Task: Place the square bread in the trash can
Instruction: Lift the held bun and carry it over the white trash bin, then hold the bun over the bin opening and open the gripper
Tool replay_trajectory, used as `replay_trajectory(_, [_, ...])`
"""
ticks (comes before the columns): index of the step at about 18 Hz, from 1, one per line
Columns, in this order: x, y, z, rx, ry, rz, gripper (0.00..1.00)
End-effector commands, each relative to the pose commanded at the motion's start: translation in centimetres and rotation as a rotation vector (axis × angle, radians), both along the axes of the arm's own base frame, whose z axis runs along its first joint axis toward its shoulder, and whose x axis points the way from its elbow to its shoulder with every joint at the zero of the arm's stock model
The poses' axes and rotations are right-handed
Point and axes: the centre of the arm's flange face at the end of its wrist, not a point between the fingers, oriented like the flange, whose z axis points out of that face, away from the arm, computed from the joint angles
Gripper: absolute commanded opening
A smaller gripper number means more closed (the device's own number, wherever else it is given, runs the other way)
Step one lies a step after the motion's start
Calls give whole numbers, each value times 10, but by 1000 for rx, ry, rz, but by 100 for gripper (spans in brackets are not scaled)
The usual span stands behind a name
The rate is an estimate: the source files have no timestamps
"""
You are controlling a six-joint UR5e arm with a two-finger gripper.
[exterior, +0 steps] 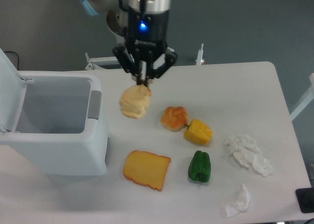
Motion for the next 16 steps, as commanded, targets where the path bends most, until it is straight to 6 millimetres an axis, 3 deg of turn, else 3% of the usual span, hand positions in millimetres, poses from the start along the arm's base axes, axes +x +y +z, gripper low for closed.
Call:
replay_trajectory(3, [38, 12, 0, 15, -37, -35, 22])
replay_trajectory(5, [48, 13, 7, 34, -46, -44, 23])
replay_trajectory(6, [55, 16, 6, 46, -63, -65, 29])
replay_trajectory(8, [60, 19, 5, 63, -92, -78, 38])
replay_trajectory(16, [80, 30, -4, 49, -111, -123, 41])
